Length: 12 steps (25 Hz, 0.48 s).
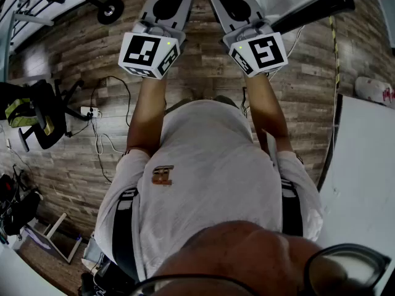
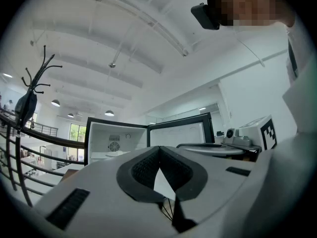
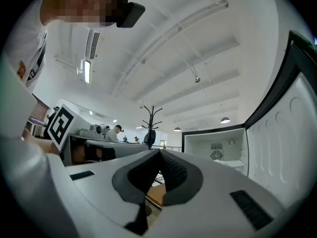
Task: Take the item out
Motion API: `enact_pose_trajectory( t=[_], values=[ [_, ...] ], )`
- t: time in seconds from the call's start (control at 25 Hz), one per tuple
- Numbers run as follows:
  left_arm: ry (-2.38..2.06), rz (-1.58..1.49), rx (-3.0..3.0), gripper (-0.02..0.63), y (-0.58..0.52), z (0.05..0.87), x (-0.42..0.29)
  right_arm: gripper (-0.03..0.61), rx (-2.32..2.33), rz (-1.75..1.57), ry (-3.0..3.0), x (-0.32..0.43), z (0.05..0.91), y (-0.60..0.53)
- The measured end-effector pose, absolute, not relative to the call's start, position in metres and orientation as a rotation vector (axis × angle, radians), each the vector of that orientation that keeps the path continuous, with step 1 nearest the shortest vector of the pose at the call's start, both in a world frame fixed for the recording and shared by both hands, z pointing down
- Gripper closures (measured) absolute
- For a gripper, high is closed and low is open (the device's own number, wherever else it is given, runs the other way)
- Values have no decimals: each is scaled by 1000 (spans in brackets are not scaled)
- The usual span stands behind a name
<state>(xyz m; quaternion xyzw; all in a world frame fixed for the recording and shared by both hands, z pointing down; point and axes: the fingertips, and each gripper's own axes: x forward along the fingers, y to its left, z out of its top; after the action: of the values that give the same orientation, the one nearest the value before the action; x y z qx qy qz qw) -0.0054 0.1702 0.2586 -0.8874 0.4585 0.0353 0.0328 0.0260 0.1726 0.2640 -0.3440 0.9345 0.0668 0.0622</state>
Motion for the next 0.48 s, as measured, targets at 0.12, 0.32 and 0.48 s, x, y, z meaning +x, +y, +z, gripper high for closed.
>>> enact_pose_trajectory(
  t=[0.12, 0.32, 0.48],
  values=[
    [1412, 107, -2730, 595, 164, 259, -6, 546, -1039, 200, 2828, 26, 266, 166],
    [1422, 111, -2732, 595, 157, 261, -4, 546, -1035, 197, 2829, 28, 265, 159],
    [1440, 118, -2729, 595, 151, 259, 2, 546, -1039, 205, 2832, 36, 261, 153]
  ],
)
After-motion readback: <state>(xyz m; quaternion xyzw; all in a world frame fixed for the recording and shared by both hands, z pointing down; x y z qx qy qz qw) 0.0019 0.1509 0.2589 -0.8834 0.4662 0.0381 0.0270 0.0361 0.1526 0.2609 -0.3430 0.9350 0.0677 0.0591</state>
